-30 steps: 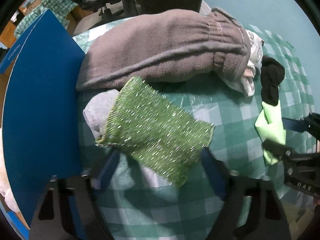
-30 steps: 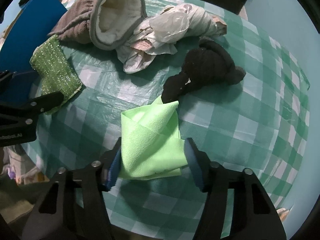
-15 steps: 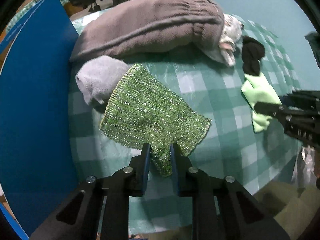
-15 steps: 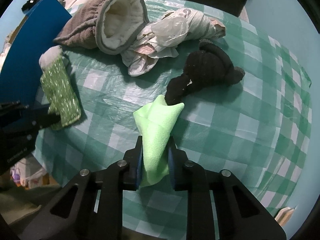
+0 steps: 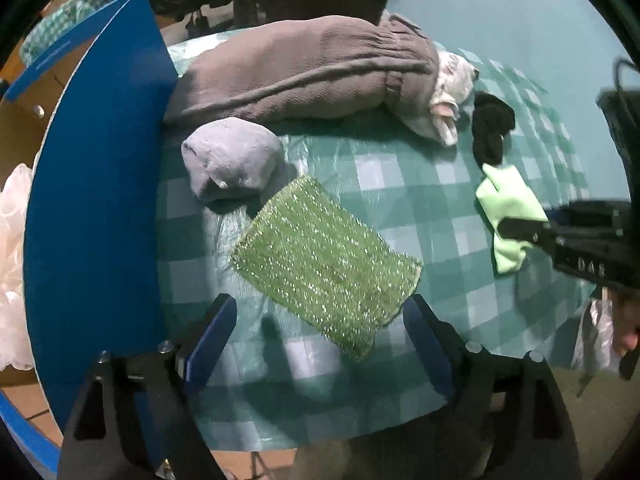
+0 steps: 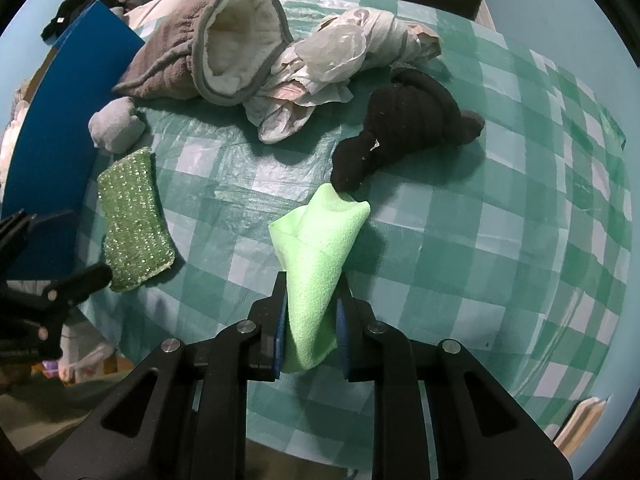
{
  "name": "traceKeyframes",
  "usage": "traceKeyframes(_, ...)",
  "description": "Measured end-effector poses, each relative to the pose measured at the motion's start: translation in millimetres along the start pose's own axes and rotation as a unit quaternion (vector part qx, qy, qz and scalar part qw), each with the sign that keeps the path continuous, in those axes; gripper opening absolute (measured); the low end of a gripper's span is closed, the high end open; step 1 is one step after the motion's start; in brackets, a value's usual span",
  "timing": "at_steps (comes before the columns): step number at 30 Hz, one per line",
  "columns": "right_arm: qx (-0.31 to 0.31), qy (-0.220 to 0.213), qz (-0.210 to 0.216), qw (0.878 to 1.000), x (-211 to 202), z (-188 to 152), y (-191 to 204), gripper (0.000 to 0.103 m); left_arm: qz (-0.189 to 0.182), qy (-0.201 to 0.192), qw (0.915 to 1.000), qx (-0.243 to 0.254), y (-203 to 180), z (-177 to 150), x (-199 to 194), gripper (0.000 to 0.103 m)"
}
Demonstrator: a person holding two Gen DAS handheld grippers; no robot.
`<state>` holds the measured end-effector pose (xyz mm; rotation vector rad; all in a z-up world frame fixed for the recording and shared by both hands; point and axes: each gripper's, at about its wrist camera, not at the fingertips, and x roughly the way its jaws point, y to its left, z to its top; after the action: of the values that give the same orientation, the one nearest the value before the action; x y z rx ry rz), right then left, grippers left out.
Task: Organize soft objects
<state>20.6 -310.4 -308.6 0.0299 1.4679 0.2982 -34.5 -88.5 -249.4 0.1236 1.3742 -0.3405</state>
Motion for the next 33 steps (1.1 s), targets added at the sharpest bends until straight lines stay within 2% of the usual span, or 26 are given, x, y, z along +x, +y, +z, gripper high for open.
traceKeyframes(5, 0.001, -0.006, 0.002, 1.000, -12.8, -2.5, -7.4, 0.020, 0.008, 0.007, 0.9999, 0.004, 1.4, 21.6, 9.8, 0.087)
traceKeyframes(14, -0.002, -0.012, -0.004, 1.000, -25.5, -0.1, -8.4, 0.020, 0.038, 0.019, 0.9960, 0.079, -33.5, 27.1, 35.9, 0.087)
traceKeyframes(20, 0.002, -0.006, -0.008, 1.000, -24.9, 3.7, -7.1, 0.020, 0.037, 0.007, 0.9956, 0.085, -44.8, 22.8, 43.4, 0.084)
traceKeyframes(23, 0.002, -0.005, -0.008, 1.000, -24.5, 4.5, -6.6, 0.020, 0.037, -0.004, 0.9957, 0.085, -35.0, 11.5, 35.3, 0.067)
traceKeyframes(25, 0.003, -0.005, -0.008, 1.000, -24.4, 4.7, -6.6, 0.020, 0.033, -0.010, 0.9952, 0.091, -32.7, 6.7, 32.4, 0.039)
traceKeyframes(27, 0.002, -0.006, -0.009, 1.000, -24.7, 5.5, -4.6, 0.020, 0.025, -0.012, 0.9954, 0.092, -26.3, 3.7, 23.7, 0.021)
traceKeyframes(33, 0.001, -0.014, -0.008, 1.000, -29.5, 6.7, -0.4, 0.020, 0.011, -0.016, 0.9961, 0.086, -17.8, -1.0, 10.6, 0.016)
